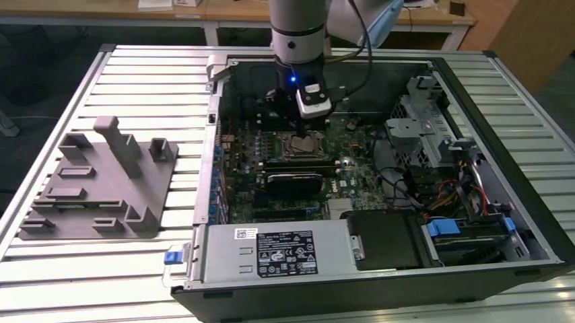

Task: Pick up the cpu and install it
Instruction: 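Install the first cpu locking lever, then install the second cpu locking lever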

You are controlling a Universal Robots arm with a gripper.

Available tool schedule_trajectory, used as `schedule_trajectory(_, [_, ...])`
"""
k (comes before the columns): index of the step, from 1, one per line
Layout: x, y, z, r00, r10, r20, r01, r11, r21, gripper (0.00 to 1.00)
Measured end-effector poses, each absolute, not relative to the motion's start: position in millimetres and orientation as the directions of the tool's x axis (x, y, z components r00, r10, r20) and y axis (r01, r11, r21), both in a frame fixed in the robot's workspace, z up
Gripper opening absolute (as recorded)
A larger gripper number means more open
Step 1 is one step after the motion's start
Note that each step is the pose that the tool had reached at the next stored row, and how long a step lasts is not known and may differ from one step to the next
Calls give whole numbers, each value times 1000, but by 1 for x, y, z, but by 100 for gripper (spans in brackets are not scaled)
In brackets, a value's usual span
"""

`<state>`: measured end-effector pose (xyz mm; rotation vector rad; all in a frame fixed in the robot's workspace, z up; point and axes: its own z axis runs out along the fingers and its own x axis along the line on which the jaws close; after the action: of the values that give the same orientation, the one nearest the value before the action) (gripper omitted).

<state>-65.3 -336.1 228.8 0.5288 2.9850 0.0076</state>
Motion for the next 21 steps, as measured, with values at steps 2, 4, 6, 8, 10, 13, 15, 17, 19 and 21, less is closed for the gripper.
schedule_trajectory(2, [-64,-336,229,-933,343,-107,342,939,24,11])
schedule_trajectory(4, [-60,-336,229,-934,343,-105,342,939,22,11])
schedule_trajectory(6, [-55,-336,229,-934,343,-103,343,939,19,11])
schedule_trajectory(8, [-53,-336,229,-934,343,-101,343,939,18,11])
schedule_trajectory(10, [-52,-337,230,-934,343,-101,343,939,17,11])
schedule_trajectory(13, [-51,-339,230,-934,343,-101,343,939,18,11])
schedule_trajectory(15, [-51,-340,232,-934,343,-101,343,939,17,11])
schedule_trajectory(17, [-51,-340,234,-934,343,-101,343,939,17,11])
schedule_trajectory(19, [-51,-340,234,-934,343,-101,343,939,17,11])
schedule_trajectory(21, [-51,-340,234,-934,343,-101,343,939,17,11])
